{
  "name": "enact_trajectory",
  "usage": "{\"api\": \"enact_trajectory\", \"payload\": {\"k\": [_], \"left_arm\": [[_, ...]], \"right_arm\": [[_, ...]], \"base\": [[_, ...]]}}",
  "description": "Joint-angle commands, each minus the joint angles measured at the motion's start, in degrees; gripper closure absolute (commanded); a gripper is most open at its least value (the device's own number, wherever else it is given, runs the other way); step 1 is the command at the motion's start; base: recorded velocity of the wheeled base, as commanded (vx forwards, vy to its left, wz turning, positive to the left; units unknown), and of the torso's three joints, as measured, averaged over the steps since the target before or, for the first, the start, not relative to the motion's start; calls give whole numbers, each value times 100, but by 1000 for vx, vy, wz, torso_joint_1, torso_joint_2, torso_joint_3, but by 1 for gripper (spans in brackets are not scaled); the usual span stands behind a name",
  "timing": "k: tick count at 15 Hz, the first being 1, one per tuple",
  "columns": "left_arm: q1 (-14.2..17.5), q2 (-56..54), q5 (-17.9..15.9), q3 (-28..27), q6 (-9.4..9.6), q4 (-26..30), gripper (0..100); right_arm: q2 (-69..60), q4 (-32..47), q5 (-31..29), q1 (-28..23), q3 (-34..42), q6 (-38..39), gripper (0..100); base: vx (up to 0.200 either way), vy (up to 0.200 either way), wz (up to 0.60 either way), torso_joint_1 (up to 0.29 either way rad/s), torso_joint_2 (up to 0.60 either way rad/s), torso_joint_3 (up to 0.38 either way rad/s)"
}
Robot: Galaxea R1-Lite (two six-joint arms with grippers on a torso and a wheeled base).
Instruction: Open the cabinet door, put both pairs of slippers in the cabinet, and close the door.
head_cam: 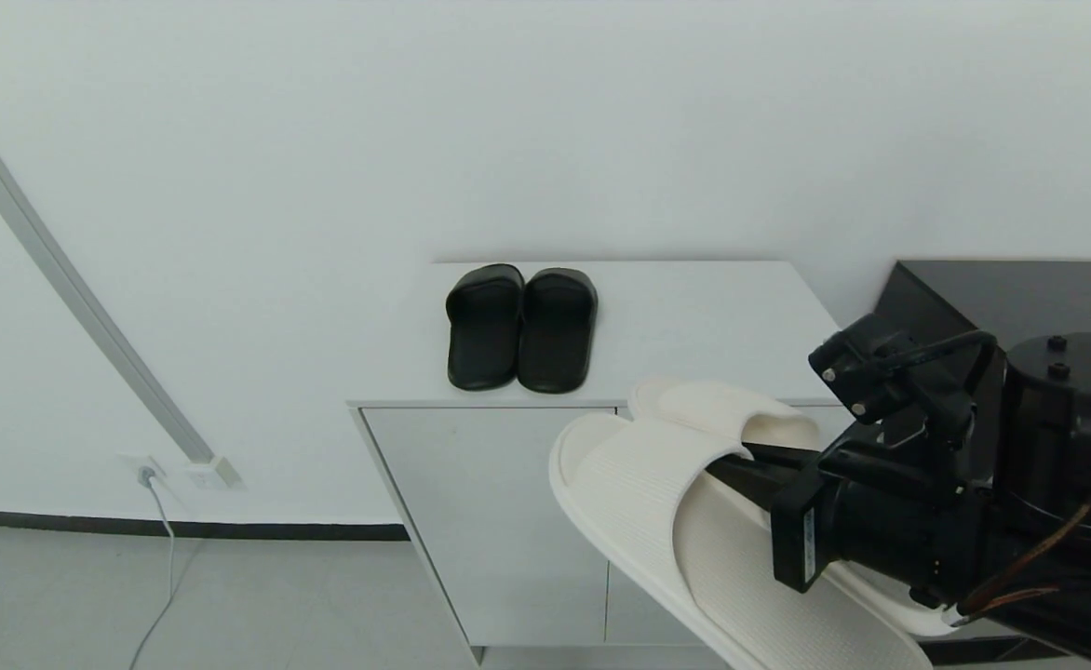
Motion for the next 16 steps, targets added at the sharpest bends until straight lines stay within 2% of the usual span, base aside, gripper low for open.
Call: {"api": "enact_trajectory", "payload": {"k": [1, 13, 16], "left_arm": [[2, 8, -2, 1, -1, 2, 100], [2, -1, 7, 1, 8, 2, 100], [2, -1, 7, 1, 8, 2, 100]], "right_arm": [[18, -3, -6, 3, 9, 2, 100], [27, -12, -6, 21, 106, -165, 100], [9, -20, -6, 82, 176, -218, 100]], "base": [[0, 0, 0, 0, 0, 0], [0, 0, 0, 0, 0, 0], [0, 0, 0, -144, 344, 196]]}}
